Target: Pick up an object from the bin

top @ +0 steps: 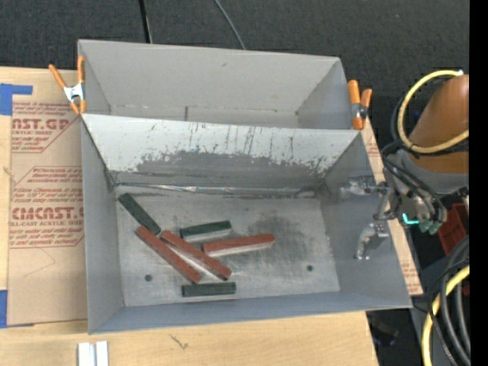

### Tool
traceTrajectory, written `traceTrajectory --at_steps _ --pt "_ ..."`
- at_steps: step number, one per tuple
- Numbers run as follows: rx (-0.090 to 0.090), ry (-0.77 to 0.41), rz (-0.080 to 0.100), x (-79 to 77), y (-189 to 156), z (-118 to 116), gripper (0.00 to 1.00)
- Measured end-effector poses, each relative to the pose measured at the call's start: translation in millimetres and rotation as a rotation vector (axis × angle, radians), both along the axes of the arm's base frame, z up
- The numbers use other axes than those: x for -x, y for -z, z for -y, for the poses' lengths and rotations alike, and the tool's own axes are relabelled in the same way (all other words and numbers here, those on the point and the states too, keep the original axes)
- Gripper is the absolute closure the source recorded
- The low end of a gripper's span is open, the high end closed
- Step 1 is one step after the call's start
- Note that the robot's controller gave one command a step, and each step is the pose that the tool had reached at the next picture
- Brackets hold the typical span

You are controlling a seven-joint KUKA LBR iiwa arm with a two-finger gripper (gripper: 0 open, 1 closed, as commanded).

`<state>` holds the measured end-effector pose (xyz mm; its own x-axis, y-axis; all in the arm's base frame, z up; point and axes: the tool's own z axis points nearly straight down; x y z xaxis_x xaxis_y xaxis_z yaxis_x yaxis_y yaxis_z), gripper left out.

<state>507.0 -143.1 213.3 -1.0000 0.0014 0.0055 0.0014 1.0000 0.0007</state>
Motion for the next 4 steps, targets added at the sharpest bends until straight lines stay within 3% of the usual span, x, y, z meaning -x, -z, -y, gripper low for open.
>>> traceTrajectory --at_steps 1,2,3,4 --pt "0.001 -0.002 0.007 -1.8 -3 -1 0.00" --pt "0.002 -0.073 0.011 -2.6 66 -16 0.00" --pt "0.000 -0.075 0.010 -52.9 145 -78 0.00" --pt "0.001 -0.096 0.007 -30.8 140 -81 0.00"
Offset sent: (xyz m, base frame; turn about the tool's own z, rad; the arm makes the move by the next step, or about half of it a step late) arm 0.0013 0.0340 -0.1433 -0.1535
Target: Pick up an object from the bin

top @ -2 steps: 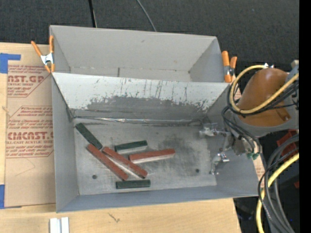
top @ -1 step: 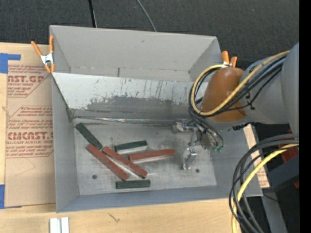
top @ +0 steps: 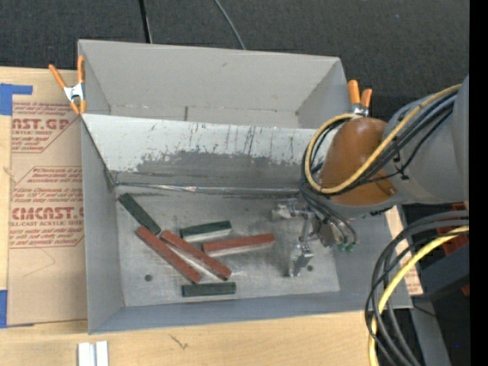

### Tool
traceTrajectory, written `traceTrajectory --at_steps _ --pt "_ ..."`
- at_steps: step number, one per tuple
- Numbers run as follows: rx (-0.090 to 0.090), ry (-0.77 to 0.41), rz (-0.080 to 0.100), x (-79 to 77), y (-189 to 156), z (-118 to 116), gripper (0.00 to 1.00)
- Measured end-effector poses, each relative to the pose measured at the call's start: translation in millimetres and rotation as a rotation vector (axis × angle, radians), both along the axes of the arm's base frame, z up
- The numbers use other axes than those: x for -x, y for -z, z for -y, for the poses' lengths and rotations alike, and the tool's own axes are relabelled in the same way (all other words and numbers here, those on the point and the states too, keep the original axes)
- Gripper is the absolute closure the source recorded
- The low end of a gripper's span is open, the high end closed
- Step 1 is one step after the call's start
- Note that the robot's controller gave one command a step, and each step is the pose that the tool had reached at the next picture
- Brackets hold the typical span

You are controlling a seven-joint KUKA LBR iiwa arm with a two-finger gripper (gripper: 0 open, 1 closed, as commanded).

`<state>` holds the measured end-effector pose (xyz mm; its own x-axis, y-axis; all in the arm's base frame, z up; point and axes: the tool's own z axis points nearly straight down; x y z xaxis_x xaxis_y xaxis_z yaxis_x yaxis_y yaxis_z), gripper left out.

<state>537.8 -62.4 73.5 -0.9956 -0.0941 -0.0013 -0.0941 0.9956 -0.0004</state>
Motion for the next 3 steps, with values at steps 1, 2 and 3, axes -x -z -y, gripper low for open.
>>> traceTrajectory --at_steps 1,2,3 --pt "0.000 -0.116 -0.006 -31.2 -1 -53 1.00" --pt "0.000 -0.116 -0.005 -31.3 -1 -53 1.00" --pt "-0.001 -0.056 0.005 -33.5 -175 -49 1.00"
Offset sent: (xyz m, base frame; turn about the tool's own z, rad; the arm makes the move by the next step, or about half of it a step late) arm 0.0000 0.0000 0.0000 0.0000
